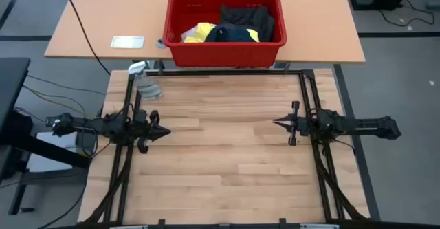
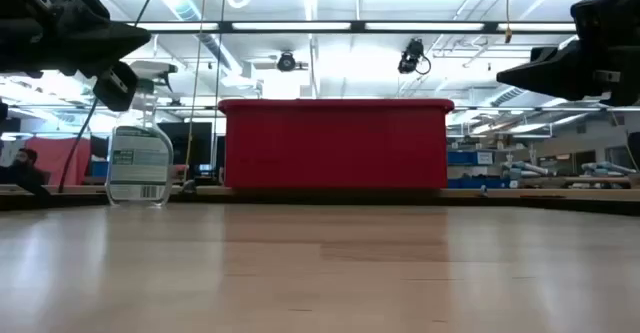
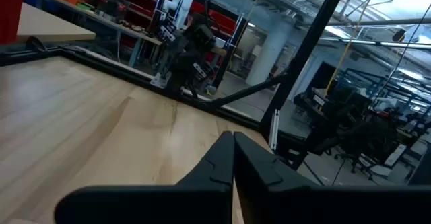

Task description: Fold laundry

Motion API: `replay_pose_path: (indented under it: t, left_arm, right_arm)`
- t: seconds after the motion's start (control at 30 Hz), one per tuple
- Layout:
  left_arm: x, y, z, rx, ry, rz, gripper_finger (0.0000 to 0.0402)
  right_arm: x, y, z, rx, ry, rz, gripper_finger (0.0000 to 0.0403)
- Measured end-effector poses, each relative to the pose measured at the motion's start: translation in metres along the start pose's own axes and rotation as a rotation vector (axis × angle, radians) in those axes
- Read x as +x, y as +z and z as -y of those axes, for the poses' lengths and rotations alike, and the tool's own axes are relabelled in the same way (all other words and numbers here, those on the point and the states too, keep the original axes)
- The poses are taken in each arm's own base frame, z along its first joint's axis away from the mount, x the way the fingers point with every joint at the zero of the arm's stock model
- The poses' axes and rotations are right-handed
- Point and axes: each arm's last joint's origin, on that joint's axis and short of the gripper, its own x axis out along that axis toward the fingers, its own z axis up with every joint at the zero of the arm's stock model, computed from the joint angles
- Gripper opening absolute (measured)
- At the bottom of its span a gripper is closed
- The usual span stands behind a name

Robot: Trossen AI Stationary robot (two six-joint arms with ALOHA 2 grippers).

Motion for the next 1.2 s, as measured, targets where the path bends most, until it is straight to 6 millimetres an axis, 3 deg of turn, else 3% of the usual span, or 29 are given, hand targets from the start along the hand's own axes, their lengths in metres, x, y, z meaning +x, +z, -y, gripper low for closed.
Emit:
replay_pose_path:
  t: [1.2]
  left_arm:
    - [0.0, 0.0, 0.0, 0.0, 0.0, 0.0, 0.0011]
  right_arm:
    - [0.0, -0.0001, 0.0, 0.0, 0.0, 0.0, 0.0034]
